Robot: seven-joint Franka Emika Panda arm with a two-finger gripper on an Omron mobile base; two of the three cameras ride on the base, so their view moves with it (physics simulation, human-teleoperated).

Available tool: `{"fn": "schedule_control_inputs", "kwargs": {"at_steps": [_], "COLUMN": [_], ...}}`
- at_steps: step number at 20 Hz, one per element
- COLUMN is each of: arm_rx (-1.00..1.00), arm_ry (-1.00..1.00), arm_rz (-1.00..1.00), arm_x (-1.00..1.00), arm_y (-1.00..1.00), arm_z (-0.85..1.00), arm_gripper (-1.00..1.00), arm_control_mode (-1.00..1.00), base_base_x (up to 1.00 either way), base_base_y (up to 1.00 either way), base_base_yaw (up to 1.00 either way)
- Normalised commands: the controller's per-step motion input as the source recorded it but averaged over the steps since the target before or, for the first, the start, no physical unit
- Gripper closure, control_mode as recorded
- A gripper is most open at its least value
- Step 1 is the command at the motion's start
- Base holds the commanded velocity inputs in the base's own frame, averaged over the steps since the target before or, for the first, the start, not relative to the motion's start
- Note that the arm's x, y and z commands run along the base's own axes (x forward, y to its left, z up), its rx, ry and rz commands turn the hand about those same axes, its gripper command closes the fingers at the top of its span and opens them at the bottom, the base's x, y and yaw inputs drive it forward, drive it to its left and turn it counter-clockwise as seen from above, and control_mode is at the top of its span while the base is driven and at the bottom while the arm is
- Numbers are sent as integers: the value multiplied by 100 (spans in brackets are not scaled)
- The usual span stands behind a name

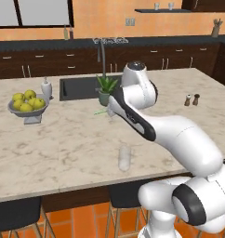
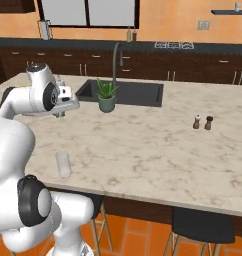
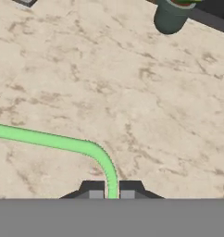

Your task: Take a straw from the drawer in front and place it inside the glass cup on the dining counter.

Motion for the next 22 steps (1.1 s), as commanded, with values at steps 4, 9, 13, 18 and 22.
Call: {"fn": "schedule_control_inputs", "kwargs": {"at_steps": [4,9,13,18,22], "arm_rx": [-39,-55,-58,-53,-41], "arm_ry": [-26,-17,-1,3,8], "arm_rz": [0,-1,-3,-5,-8], "arm_x": [0,0,0,-1,-37], "arm_y": [-17,0,0,0,-8], "arm_z": [56,42,30,10,0], "arm_gripper": [100,100,100,100,100], "arm_control_mode": [-100,-100,-100,-100,-100], "base_base_x": [0,0,0,0,0], "base_base_y": [0,0,0,0,0], "base_base_yaw": [0,0,0,0,0]}}
